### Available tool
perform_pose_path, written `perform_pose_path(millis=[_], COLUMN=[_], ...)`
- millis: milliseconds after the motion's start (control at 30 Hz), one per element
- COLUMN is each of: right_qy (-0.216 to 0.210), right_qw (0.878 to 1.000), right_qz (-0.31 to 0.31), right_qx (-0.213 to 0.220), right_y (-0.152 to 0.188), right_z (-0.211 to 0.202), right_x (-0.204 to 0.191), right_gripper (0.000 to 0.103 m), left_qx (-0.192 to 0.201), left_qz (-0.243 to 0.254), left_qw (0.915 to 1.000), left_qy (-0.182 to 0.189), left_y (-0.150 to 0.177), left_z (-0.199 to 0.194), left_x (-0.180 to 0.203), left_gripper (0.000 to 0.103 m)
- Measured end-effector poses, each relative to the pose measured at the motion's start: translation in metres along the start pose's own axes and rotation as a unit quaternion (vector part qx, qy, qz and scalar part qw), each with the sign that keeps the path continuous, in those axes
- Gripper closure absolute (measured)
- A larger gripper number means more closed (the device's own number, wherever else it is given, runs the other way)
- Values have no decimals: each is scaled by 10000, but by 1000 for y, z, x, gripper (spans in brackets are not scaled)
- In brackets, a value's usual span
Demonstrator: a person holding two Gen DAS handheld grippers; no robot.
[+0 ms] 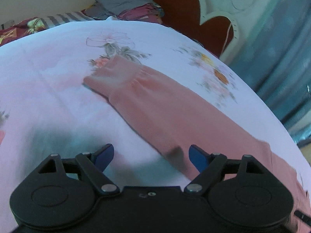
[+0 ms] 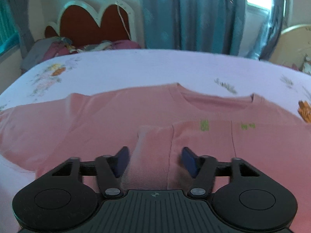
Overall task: Fold small clothes
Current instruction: 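Carry the other sleeve cuff across the body with the left tool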
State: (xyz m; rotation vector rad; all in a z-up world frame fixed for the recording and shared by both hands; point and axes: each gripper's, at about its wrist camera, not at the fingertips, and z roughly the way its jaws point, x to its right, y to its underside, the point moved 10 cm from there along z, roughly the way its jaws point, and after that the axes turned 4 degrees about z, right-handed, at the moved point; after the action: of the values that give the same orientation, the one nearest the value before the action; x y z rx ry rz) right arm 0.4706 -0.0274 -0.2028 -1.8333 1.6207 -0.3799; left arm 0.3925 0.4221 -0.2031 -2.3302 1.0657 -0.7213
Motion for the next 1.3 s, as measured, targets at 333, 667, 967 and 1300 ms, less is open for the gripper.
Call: perform_pose_path(millis=[333,667,967,1300], right_qy=[206,333,263,145], right_qw=[9998,9993,9995,9996], right_qz=[44,-112,-75,158], right_qx=[-20,-128,-140,193], right_y=[7,17,16,2], right_z=[5,10,8,-29], right_x=[5,4,5,27], right_gripper=[46,46,46,46], left_qx=[343,729,1121,993], left_qz=[-12,-166,760,1894], left_qw=[9994,9971,9896,9558], left_qy=[5,-156,488,2019], left_y=[-31,-46,-49,5], left_z=[31,28,-20,-75], left_x=[-3,-16,61,222], left_gripper=[29,95,96,96])
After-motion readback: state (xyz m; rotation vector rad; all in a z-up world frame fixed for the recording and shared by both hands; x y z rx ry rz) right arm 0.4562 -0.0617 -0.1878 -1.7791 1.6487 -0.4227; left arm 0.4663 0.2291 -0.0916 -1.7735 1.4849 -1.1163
